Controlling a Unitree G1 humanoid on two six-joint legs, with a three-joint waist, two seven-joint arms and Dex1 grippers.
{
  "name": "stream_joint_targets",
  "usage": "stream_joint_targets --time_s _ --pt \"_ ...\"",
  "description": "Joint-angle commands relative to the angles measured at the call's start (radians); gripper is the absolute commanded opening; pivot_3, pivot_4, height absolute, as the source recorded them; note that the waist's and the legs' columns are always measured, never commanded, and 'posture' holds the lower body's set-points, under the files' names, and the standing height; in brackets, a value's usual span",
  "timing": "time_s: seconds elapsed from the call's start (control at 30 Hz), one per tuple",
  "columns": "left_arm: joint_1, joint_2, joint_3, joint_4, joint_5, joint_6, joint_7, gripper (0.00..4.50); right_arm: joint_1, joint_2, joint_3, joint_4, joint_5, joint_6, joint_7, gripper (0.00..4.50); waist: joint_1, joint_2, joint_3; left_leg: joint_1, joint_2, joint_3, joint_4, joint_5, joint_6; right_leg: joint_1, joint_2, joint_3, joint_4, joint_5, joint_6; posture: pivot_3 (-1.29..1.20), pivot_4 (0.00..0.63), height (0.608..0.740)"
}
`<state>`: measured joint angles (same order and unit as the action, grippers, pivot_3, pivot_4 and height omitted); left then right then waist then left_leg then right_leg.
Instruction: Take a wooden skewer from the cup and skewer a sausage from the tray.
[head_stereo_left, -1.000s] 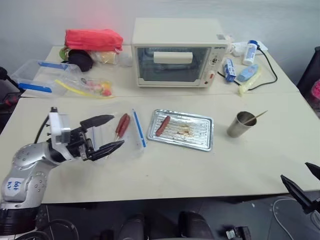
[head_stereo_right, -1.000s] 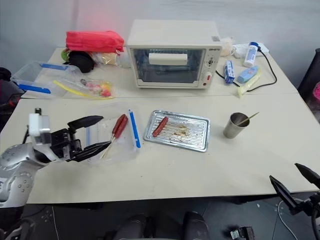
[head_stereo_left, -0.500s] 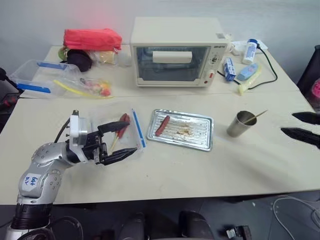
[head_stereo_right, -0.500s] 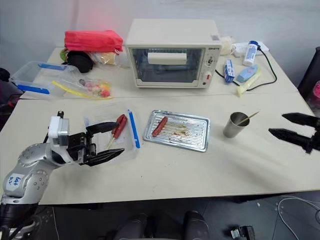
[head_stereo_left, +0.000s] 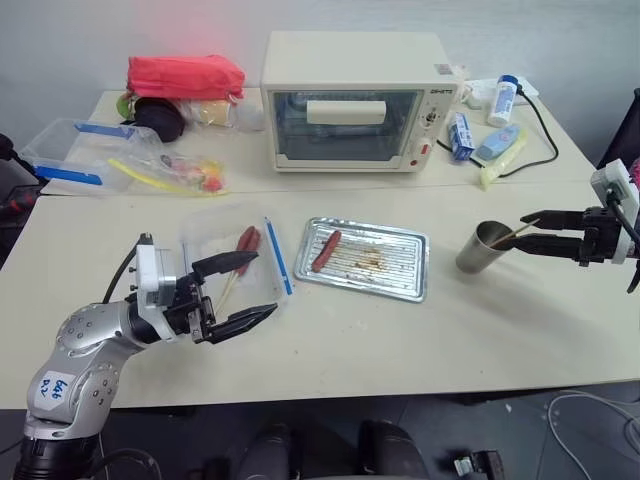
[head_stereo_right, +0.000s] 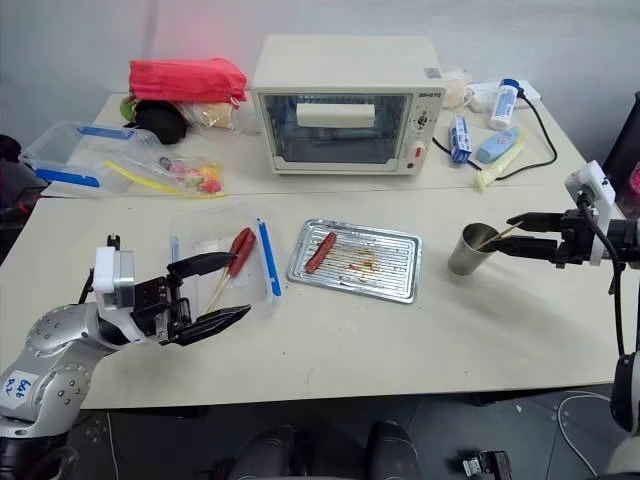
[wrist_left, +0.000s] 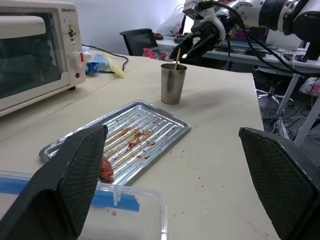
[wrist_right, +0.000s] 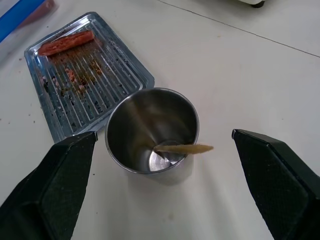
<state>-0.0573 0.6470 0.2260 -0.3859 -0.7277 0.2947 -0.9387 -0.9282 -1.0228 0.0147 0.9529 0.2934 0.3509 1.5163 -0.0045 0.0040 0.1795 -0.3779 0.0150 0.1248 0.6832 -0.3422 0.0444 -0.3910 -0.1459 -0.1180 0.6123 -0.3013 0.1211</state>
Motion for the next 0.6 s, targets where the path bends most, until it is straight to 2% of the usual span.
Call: stream_joint_targets --time_s 0.03,0.4,0.6 --pt "0.003 -0.005 0.02 -0.047 -0.012 -0.003 0.015 4.5 -0.043 0.009 -0.017 0.032 -0.022 -0.002 0.029 3.87 -0.002 0.0 0.0 0.0 0.0 0.0 0.0 0.0 0.0 0.0 0.0 0.0 0.0 0.0 0.0 0.0 0.15 0.74" --pt "-0.022 -0.01 0.014 -0.027 0.0 -0.014 0.02 4.5 -0.071 0.023 -0.04 0.069 -0.057 -0.035 0.048 0.17 -0.003 0.001 0.001 0.0 0.0 0.0 0.0 0.0 0.0 0.0 0.001 -0.001 0.0 0.0 0.0 0.0 0.15 0.74" --pt "-0.047 -0.02 0.003 0.002 0.015 -0.029 0.013 4.5 -0.111 -0.001 -0.05 0.04 -0.059 -0.021 0.085 0.08 -0.003 0.002 0.001 0.0 0.0 0.0 0.0 0.0 0.0 0.0 0.001 -0.001 0.0 0.0 0.0 0.0 0.15 0.74"
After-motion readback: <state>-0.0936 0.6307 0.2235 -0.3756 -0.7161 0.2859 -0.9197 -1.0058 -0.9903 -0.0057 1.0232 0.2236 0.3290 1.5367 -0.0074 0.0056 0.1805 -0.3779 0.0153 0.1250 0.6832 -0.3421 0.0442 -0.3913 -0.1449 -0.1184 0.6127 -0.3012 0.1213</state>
